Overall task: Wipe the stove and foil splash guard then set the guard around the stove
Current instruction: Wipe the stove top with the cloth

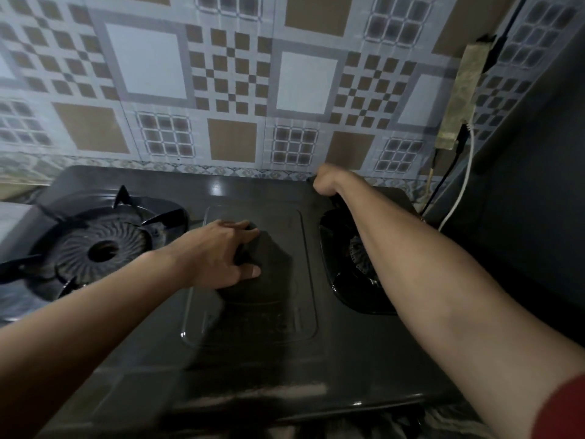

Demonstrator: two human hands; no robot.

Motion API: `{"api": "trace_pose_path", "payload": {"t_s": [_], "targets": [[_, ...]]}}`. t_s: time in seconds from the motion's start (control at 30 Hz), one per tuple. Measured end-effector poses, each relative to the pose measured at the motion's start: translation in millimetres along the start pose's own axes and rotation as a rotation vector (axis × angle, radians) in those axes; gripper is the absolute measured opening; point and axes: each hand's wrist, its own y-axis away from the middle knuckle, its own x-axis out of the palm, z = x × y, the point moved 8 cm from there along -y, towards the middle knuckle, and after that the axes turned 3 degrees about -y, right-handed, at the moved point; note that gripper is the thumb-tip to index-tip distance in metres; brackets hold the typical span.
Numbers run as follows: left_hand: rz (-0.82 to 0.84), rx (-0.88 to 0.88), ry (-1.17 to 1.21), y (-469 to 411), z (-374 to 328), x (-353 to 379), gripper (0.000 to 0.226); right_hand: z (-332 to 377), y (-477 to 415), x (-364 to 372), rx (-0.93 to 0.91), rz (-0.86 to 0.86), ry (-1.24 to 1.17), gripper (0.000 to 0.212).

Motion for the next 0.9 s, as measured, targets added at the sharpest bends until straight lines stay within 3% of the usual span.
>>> {"api": "trace_pose_path", "payload": {"t_s": [0.13,0.27,0.6,0.8,0.9], "targets": [[-0.004,-0.041,-0.08,1,19,-3,0.101,6,3,19,0.063,0.04,0.079,0.048],[0.025,-0.049,-0.108,-1,20,2,0.102,17,22,22,0.133,0.035,0.014,0.064],[0.035,-0.041,-0.104,4,20,2,0.099,62,62,47,0.154,-0.019,-0.149,0.068],[0.052,-0.036,-0.11,7,20,3,0.099,72,100,64,0.079,0.03,-0.126,0.069],[0.068,-0.031,-0.1,11,18,0,0.088,72,126,72,0.037,0.047,-0.089,0.07]]}}
